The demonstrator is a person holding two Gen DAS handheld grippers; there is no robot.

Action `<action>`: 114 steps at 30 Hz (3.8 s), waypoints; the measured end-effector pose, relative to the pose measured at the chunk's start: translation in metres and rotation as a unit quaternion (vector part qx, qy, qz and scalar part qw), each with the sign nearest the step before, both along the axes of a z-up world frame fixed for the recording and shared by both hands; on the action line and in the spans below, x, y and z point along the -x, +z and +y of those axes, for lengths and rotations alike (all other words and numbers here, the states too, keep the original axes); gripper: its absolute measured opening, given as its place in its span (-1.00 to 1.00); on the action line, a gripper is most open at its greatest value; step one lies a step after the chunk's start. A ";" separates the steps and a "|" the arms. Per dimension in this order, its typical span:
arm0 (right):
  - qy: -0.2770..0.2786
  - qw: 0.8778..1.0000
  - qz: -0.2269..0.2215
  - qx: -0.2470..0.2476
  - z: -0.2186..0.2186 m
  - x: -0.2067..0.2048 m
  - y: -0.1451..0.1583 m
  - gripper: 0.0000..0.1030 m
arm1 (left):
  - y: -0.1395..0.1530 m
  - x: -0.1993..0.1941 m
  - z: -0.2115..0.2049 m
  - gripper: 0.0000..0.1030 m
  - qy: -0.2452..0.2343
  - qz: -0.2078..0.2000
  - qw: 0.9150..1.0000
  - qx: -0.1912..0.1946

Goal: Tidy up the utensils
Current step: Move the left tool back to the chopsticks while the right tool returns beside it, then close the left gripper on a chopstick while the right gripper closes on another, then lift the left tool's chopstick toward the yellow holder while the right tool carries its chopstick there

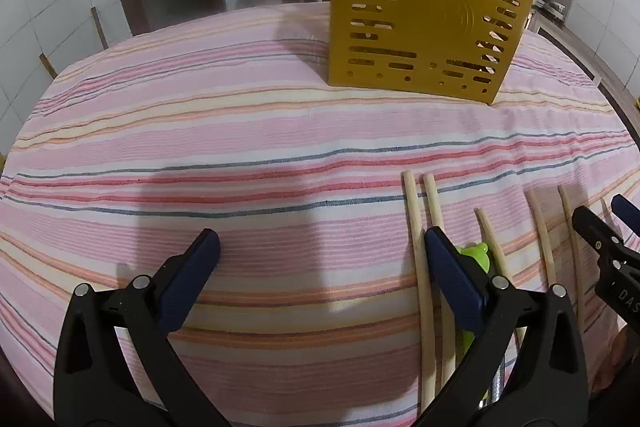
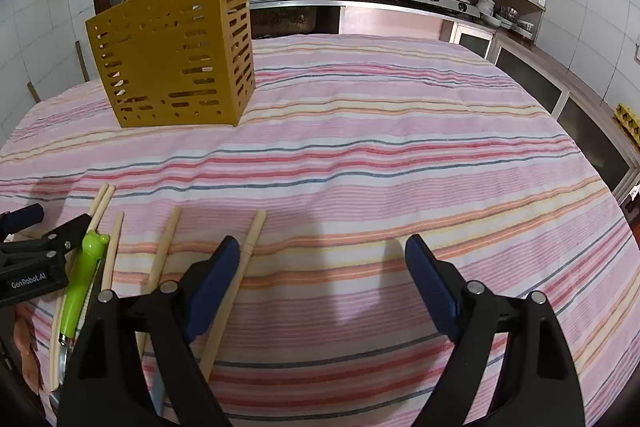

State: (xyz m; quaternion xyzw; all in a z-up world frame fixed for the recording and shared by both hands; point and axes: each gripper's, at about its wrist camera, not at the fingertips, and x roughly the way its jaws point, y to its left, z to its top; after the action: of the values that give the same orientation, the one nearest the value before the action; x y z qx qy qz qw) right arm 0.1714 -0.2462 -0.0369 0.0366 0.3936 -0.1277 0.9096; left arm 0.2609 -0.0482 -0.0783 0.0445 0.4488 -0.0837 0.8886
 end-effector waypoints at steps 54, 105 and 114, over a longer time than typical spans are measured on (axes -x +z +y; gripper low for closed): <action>0.004 0.999 -0.013 -0.043 0.016 -0.004 0.022 -0.88 | 0.041 0.009 -0.035 -0.91 -0.021 -0.030 0.999 0.016; 0.050 0.927 -0.370 0.010 0.007 0.064 0.209 -0.88 | 0.234 0.079 0.030 -0.91 -0.004 -0.348 0.931 0.108; 0.048 0.900 -0.433 0.029 -0.004 -0.005 0.262 -0.88 | 0.292 0.002 0.005 -0.91 -0.005 -0.407 0.904 0.132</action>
State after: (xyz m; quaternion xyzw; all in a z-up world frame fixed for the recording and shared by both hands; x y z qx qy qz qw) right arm 0.1769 -0.2506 0.2247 0.0430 -0.0417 -0.0662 0.9960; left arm 0.2590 -0.0434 0.2136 -0.0408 0.0324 -0.1215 0.9912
